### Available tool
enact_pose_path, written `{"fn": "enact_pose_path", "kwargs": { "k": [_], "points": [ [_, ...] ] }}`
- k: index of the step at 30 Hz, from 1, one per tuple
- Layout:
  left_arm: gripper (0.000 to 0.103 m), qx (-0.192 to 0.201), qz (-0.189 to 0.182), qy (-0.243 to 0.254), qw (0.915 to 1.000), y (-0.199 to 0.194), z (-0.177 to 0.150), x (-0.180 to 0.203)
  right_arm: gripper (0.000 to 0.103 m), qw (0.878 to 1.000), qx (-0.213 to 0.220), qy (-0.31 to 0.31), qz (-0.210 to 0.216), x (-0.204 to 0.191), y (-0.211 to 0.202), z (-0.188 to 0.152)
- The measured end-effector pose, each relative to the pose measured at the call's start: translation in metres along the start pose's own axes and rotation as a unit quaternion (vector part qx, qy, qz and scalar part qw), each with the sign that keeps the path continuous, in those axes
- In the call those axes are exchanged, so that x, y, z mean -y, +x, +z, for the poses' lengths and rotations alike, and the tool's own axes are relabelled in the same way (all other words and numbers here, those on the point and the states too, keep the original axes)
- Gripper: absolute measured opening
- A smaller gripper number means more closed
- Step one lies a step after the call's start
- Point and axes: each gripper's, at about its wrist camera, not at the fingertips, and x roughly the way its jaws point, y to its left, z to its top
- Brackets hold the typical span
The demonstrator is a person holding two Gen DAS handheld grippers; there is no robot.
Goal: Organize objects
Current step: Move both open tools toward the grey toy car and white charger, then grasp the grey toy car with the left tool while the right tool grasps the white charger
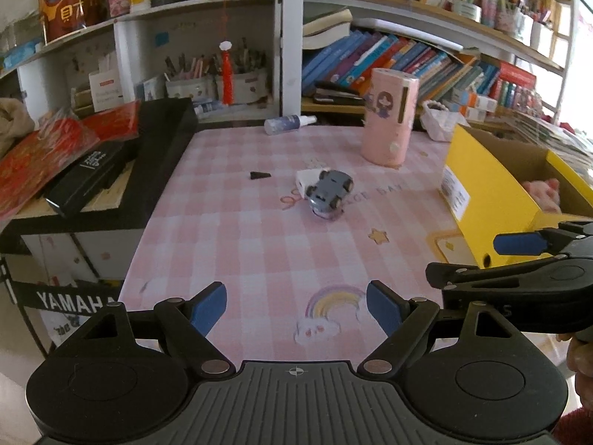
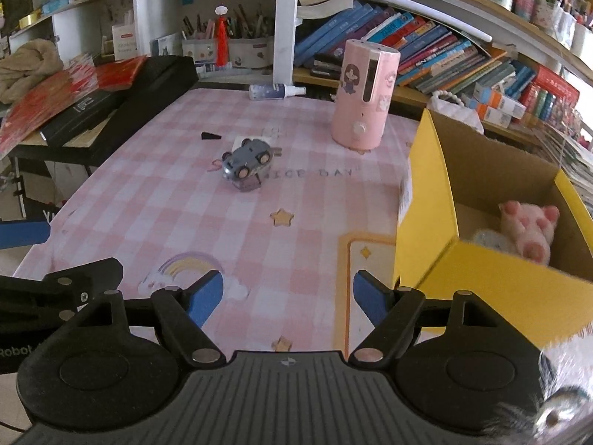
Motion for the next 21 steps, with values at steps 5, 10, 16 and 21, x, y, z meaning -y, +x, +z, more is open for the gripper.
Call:
{"fn": "enact_pose_path", "kwargs": {
  "k": [5, 10, 16, 21],
  "points": [
    [0.085, -0.001, 0.01, -0.008, 0.9999, 0.018, 0.016, -0.001, 0.076, 1.0, 0.009, 0.001, 0.003, 0.011, 0.017, 0.019],
    [0.085, -0.002, 0.018, -0.008, 0.9998, 0.035, 0.029, -0.001, 0.076, 1.0, 0.014, -0.004, 0.009, 0.018, 0.035, 0.036],
    [0.085, 0.0, 0.024, 0.002, 0.9997, 0.055, 0.046, 0.002, 0.076, 1.0, 0.019, -0.002, 0.015, 0.026, 0.054, 0.055],
    [0.085, 0.001, 0.025, 0.005, 0.9997, 0.07, 0.057, 0.002, 0.076, 1.0, 0.021, 0.005, 0.019, 0.031, 0.069, 0.07]
  ]
}}
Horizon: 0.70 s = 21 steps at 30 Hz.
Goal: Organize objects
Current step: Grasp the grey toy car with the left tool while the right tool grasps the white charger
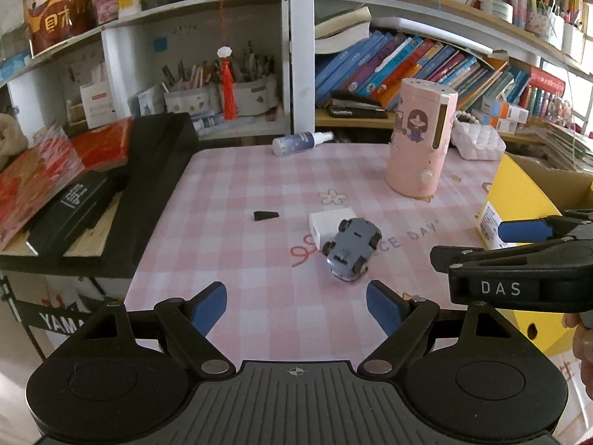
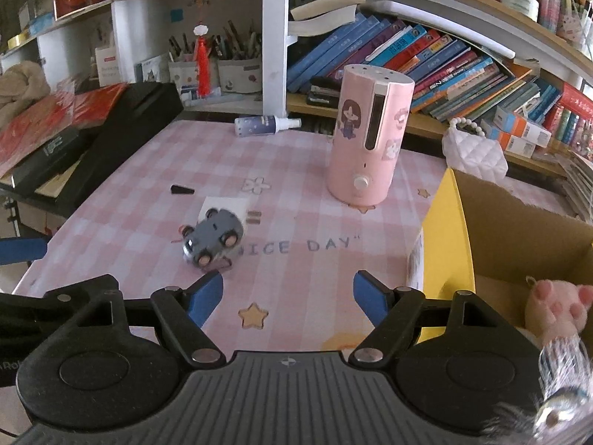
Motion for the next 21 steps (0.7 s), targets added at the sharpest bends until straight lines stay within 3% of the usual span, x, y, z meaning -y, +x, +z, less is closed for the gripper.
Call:
{"fn": "enact_pose_path", "kwargs": {
  "k": [10, 21],
  "points": [
    [0.081, -0.012, -0.016, 0.003, 0.9998, 0.034, 0.01, 0.005, 0.074, 1.0, -0.012, 0.013, 0.015, 0.005, 0.031, 0.019],
    [0.069, -0.038, -0.045, 0.042, 0.9974, 0.096, 0.028, 0.038, 0.074, 1.0, 0.006, 0.02, 0.012, 0.018, 0.048, 0.045]
  ]
}}
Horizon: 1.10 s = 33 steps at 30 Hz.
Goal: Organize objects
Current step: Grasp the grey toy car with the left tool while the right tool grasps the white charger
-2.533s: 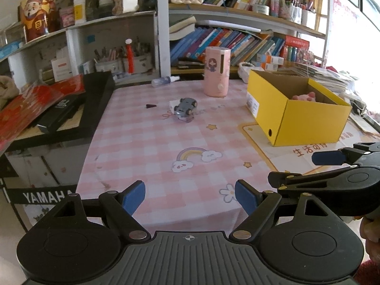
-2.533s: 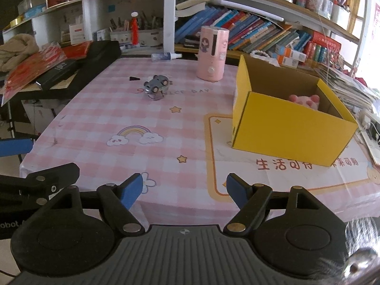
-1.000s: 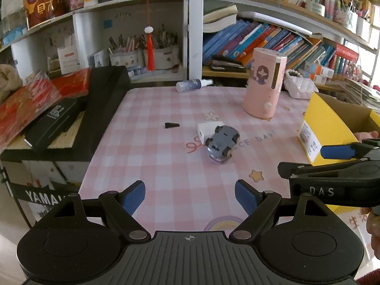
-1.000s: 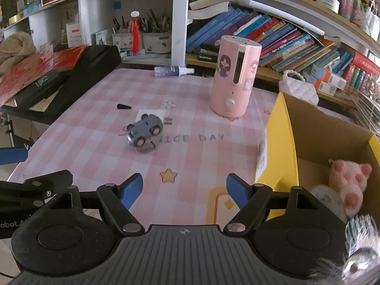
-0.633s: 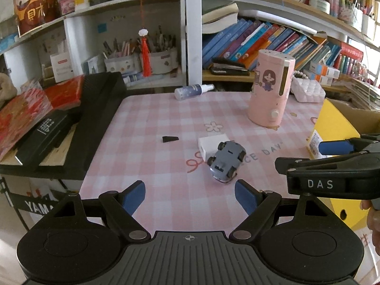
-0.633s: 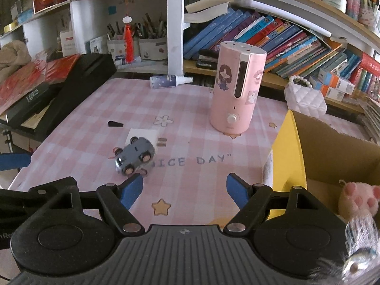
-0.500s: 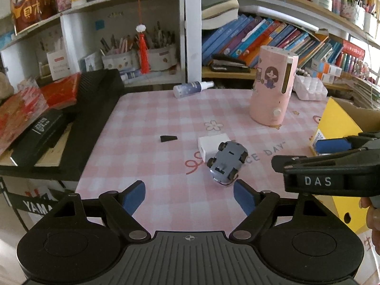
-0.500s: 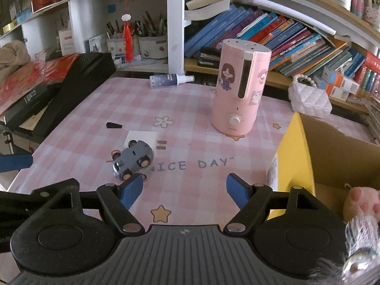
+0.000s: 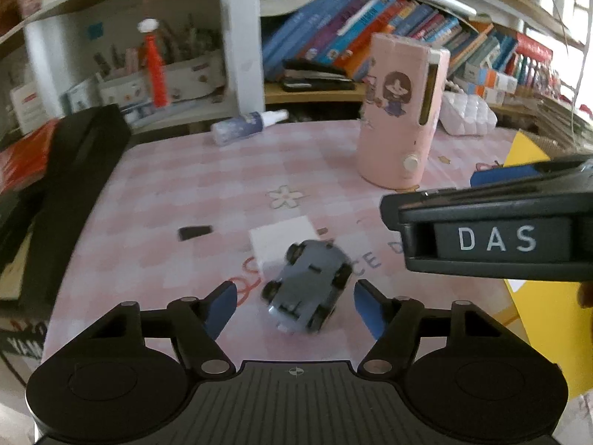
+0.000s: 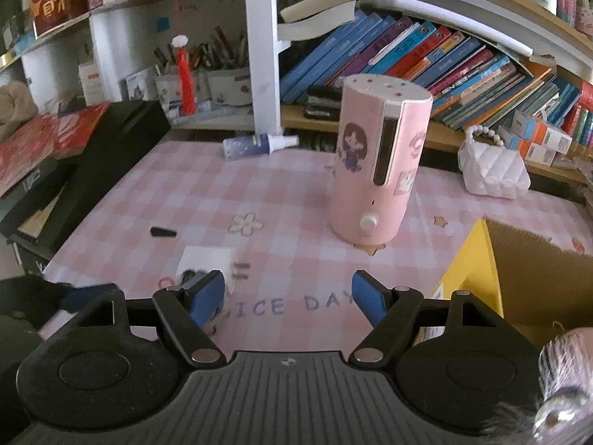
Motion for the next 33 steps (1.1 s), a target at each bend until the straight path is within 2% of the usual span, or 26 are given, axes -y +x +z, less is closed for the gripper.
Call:
{"fn": "enact_pose_path", "kwargs": {
  "k": [3, 4, 10, 15, 18, 21, 24, 30, 32, 33],
  "points": [
    [0.061, -0.006, 0.006, 0.021, 0.9997, 0.014, 0.003, 0.007, 0.074, 1.0, -0.001, 0.006, 0.001, 0.004, 0.004, 0.004],
    [0.055, -0.009, 0.005, 0.029, 0.9995, 0.018, 0.003, 0.009, 0.074, 1.0, -0.002, 0.007, 0.002, 0.004, 0.006, 0.005],
    [0.052, 0.002, 0.008, 0.044, 0.999, 0.011, -0.002, 0.005, 0.075, 1.0, -0.01, 0.01, 0.015, 0.003, 0.014, 0.009],
    [0.05, 0.006, 0.016, -0.029, 0.9994, -0.022, -0.02, -0.032, 0.077, 0.999, -0.023, 0.008, 0.04, -0.006, 0.026, 0.012],
    [0.042, 0.0, 0.029, -0.077, 0.9966, -0.038, -0.031, -0.053, 0.078, 0.997, -0.05, 0.01, 0.058, -0.019, 0.044, 0.009],
    [0.042, -0.003, 0.039, -0.118, 0.9922, -0.05, -0.04, -0.068, 0.081, 0.994, -0.08, 0.017, 0.068, -0.032, 0.067, 0.006],
    [0.041, -0.007, 0.051, -0.128, 0.9905, -0.055, -0.048, -0.073, 0.083, 0.995, -0.08, 0.003, 0.062, -0.045, 0.085, 0.002],
    [0.041, 0.007, 0.047, -0.14, 0.989, -0.066, -0.049, -0.073, 0.081, 0.996, -0.078, -0.024, 0.046, -0.058, 0.107, -0.003],
    [0.041, 0.012, 0.045, -0.141, 0.9889, -0.071, -0.049, -0.074, 0.077, 0.996, -0.069, -0.036, 0.04, -0.06, 0.108, -0.004],
    [0.041, 0.013, 0.044, -0.14, 0.9891, -0.072, -0.048, -0.074, 0.068, 0.996, -0.065, -0.043, 0.037, -0.061, 0.108, -0.004]
  ]
}}
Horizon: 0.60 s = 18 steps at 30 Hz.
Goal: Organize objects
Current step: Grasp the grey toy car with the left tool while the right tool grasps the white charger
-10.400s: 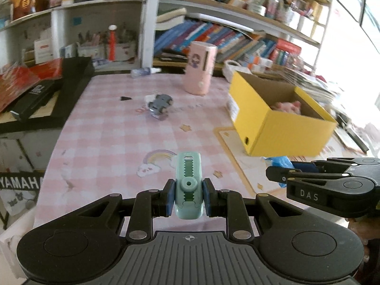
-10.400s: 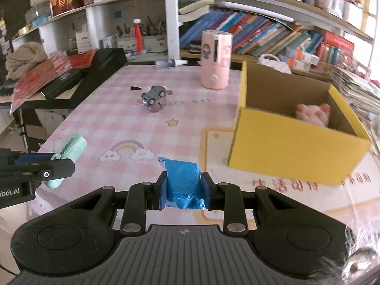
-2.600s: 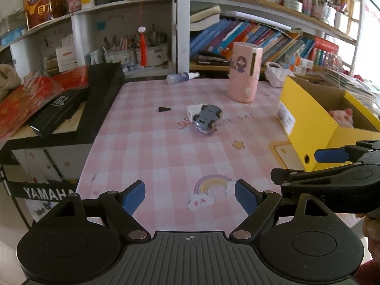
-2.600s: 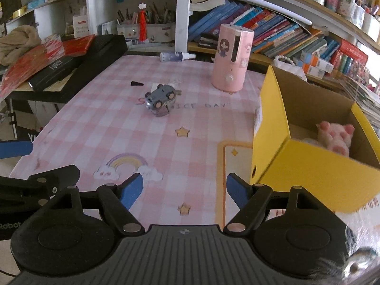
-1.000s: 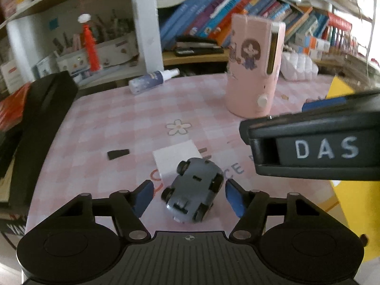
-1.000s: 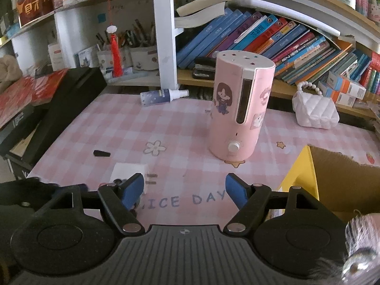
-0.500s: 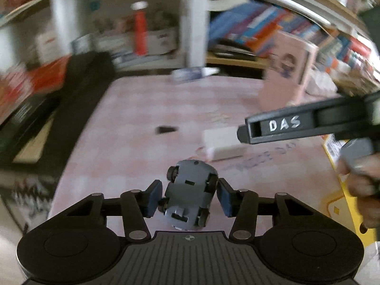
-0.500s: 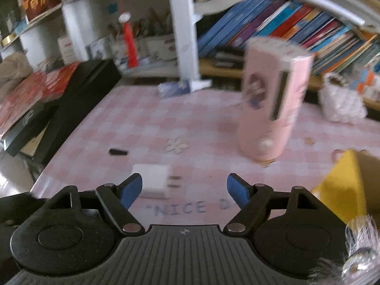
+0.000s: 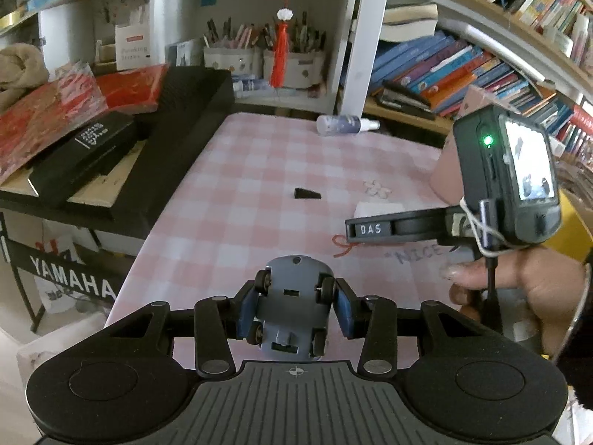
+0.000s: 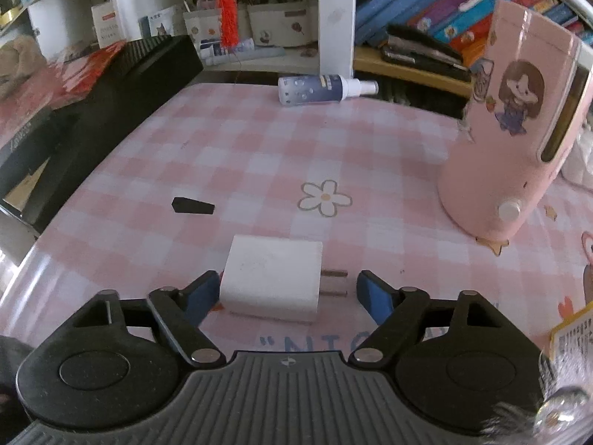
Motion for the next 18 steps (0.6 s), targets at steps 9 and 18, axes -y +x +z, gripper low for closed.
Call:
{"fn": "enact_pose_path", "kwargs": {
  "k": [9, 18],
  "points": [
    [0.041, 0.021, -0.017, 0.006, 0.9996, -0.02, 0.003, 0.004, 0.065, 1.0, 0.003, 0.01, 0.006, 0.007, -0.03, -0.009],
    [0.041, 0.029, -0.04, 0.002, 0.9988, -0.048, -0.01, 0.006, 0.065, 1.0, 0.019, 0.005, 0.024, 0.012, -0.101, -0.042]
  ]
}}
